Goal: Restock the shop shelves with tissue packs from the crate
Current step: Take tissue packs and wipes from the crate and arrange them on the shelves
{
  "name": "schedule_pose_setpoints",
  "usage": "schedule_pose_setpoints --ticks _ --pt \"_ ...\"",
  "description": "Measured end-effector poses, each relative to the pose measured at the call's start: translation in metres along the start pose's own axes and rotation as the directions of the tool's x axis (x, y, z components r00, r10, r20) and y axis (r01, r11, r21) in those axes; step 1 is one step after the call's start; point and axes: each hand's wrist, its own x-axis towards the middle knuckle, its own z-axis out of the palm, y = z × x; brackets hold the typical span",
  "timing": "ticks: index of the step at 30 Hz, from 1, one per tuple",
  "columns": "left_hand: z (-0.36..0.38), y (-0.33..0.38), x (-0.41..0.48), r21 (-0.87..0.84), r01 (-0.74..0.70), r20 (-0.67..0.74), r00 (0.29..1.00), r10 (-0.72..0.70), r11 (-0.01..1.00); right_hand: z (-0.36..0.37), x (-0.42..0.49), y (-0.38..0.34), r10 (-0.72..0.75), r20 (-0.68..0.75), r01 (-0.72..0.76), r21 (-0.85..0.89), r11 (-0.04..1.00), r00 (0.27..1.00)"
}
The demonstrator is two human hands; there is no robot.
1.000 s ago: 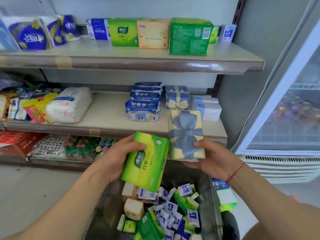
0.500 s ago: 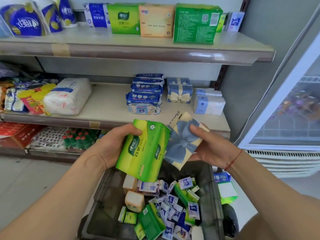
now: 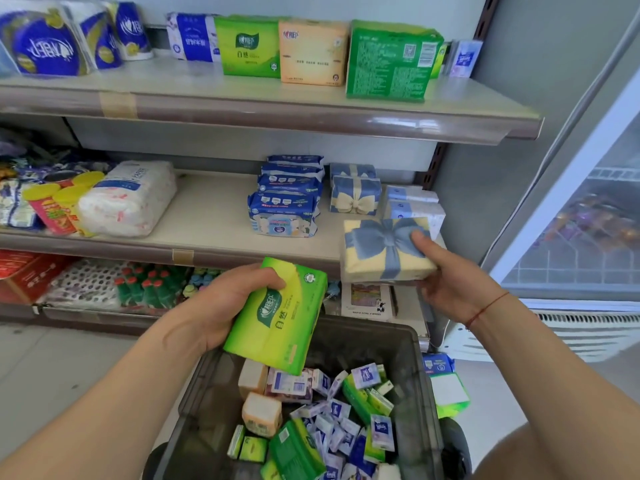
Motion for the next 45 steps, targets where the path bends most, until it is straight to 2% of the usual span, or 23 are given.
schedule_pose_setpoints --ticks 3,5,9,12,15,18,22,25,26,27,30,31,33,36,38,40,45 --pt "0.005 -0.005 0.002 0.06 -0.004 0.053 0.999 0.001 0.998 0.006 0.013 -0.011 -0.028 0.049 0.027 0.022 0.999 0.998" --pt "0.009 -0.007 0.005 0.089 0.005 0.076 0.997 -0.012 0.996 0.013 0.026 -0.012 -0.056 0.062 0.059 -0.042 0.997 0.996" --pt "0.016 -0.007 0.012 0.121 0.018 0.1 0.995 -0.03 0.993 0.024 0.068 -0.008 -0.19 -0.064 0.16 -0.321 0.934 0.98" --pt "0.015 -0.005 0.02 0.128 0.018 0.099 0.995 -0.031 0.992 0.032 0.102 0.004 -0.254 -0.094 0.18 -0.476 0.861 0.963" --pt "0.01 -0.004 0.028 0.135 0.022 0.091 0.995 -0.035 0.991 0.042 0.122 0.011 -0.266 -0.148 0.144 -0.552 0.821 0.952" --pt "0.005 -0.005 0.036 0.138 0.029 0.086 0.995 -0.041 0.99 0.04 0.143 0.015 -0.255 -0.138 0.105 -0.657 0.746 0.957" --pt "0.001 -0.006 0.048 0.134 0.03 0.1 0.994 -0.044 0.99 0.035 0.159 0.02 -0.313 -0.177 0.035 -0.822 0.569 0.933" --pt "0.003 -0.004 0.055 0.131 0.032 0.099 0.994 -0.045 0.991 0.033 0.159 0.025 -0.461 -0.137 0.12 -0.865 0.486 0.877" --pt "0.005 -0.004 0.056 0.13 0.033 0.098 0.994 -0.047 0.991 0.031 0.158 0.026 -0.517 -0.086 0.167 -0.891 0.423 0.851" --pt "0.006 -0.003 0.056 0.126 0.035 0.099 0.994 -0.048 0.991 0.03 0.158 0.028 -0.567 -0.007 0.203 -0.929 0.308 0.824" --pt "0.011 -0.003 0.057 0.114 0.042 0.095 0.994 -0.053 0.993 0.027 0.16 0.033 -0.637 0.254 0.184 -0.967 -0.175 0.728" --pt "0.012 -0.004 0.057 0.111 0.043 0.099 0.994 -0.054 0.993 0.027 0.162 0.034 -0.638 0.324 0.166 -0.941 -0.296 0.698" --pt "0.015 -0.006 0.057 0.115 0.049 0.114 0.992 -0.062 0.992 0.031 0.167 0.034 -0.622 0.397 0.135 -0.895 -0.425 0.675" --pt "0.018 -0.007 0.06 0.126 0.056 0.129 0.989 -0.073 0.99 0.04 0.178 0.026 -0.627 0.415 0.09 -0.872 -0.482 0.659" --pt "0.018 -0.007 0.063 0.135 0.059 0.128 0.989 -0.077 0.989 0.046 0.188 0.018 -0.606 0.401 0.045 -0.856 -0.515 0.687" --pt "0.017 -0.007 0.066 0.138 0.065 0.127 0.988 -0.083 0.988 0.049 0.2 0.012 -0.588 0.367 0.01 -0.854 -0.52 0.721" --pt "0.013 -0.006 0.077 0.134 0.073 0.126 0.988 -0.09 0.988 0.05 0.225 0.007 -0.582 0.337 -0.01 -0.86 -0.51 0.74"
